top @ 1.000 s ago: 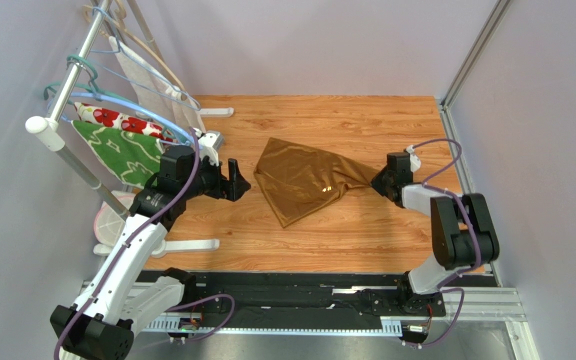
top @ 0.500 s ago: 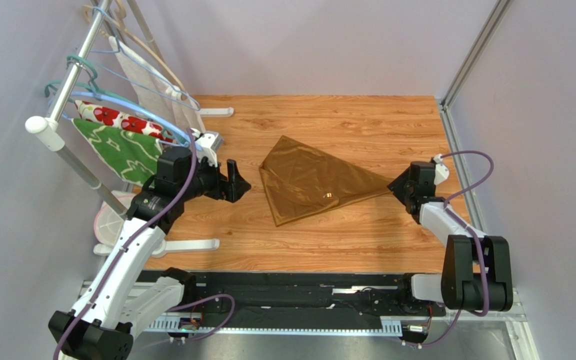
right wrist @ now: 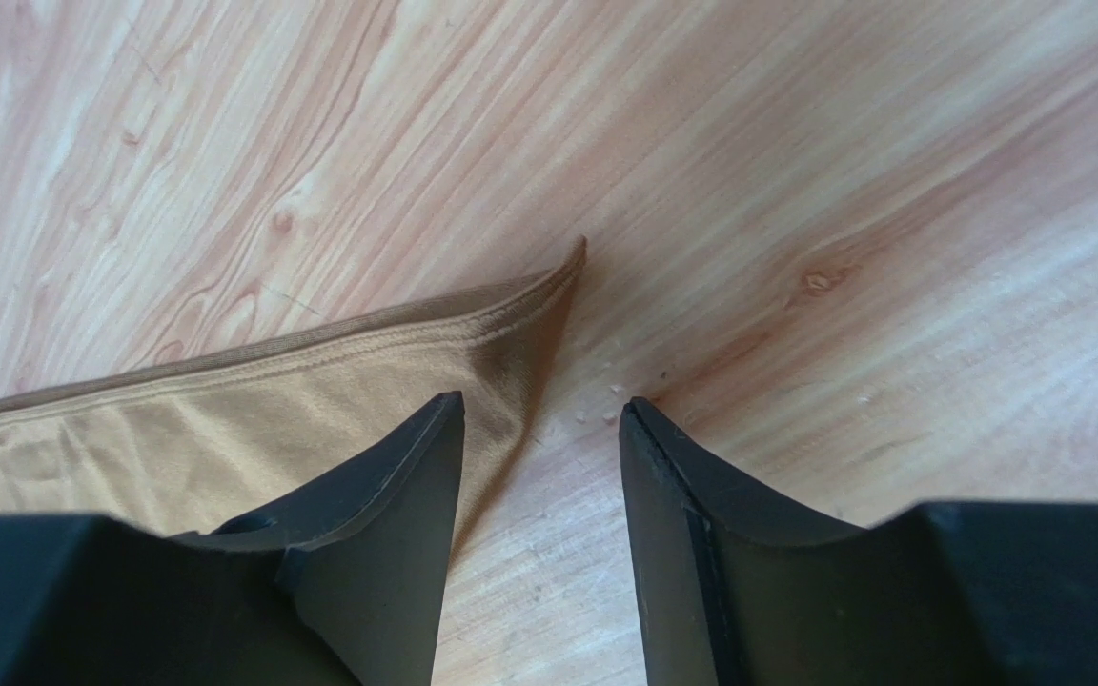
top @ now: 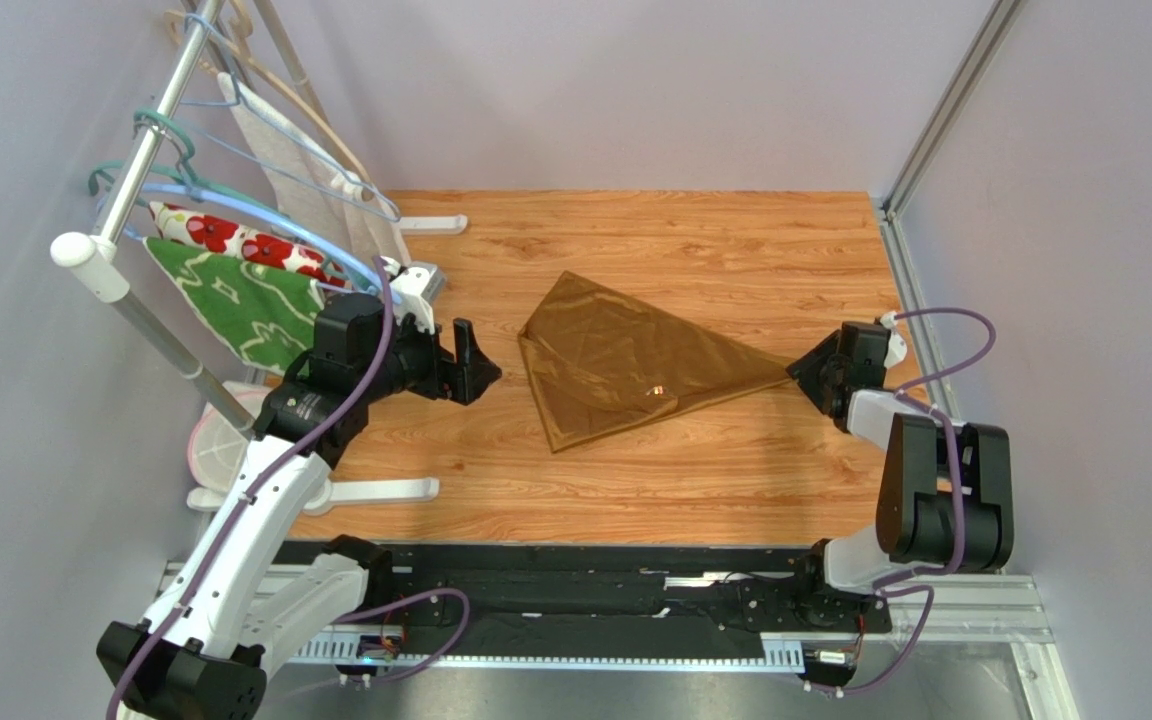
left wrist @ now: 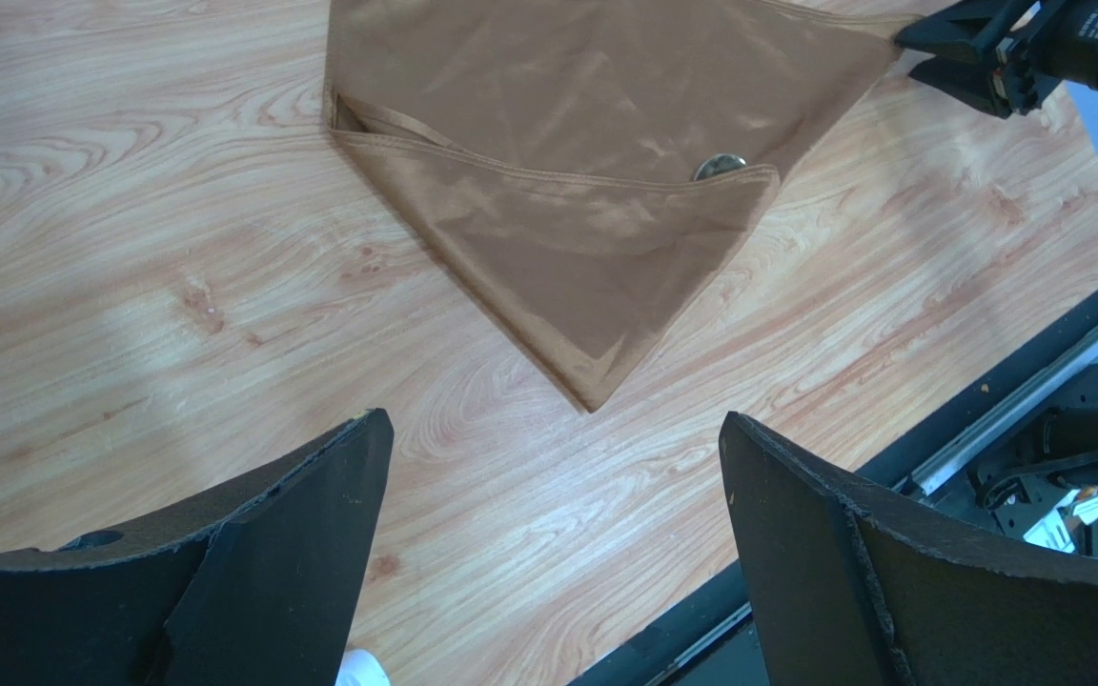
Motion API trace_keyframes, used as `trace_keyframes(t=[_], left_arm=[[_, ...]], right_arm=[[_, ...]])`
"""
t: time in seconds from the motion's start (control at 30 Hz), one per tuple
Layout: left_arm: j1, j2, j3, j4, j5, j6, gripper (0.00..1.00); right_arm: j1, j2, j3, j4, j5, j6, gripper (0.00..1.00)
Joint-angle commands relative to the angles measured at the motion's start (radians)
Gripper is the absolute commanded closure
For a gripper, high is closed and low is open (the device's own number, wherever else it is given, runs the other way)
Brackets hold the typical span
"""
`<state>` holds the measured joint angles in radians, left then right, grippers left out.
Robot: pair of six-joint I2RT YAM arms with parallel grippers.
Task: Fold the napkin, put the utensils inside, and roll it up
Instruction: Fold the napkin
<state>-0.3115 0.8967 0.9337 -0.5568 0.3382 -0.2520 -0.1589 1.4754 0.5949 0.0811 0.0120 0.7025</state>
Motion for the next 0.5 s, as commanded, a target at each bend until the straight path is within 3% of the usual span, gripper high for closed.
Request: trace_keyframes(t=[0.0, 0.47], left_arm=[[0.006, -0.010, -0.001, 0.032, 0.001, -0.001, 0.06], [0.006, -0.008, -0.003, 0.034, 0.001, -0.001, 0.06]], right_arm=[[-0.016, 0.029, 0.028, 0.083, -0.047, 0.023, 0.53], [-0.042, 0.043, 0.039, 0.066, -0.026, 0.069, 0.56]])
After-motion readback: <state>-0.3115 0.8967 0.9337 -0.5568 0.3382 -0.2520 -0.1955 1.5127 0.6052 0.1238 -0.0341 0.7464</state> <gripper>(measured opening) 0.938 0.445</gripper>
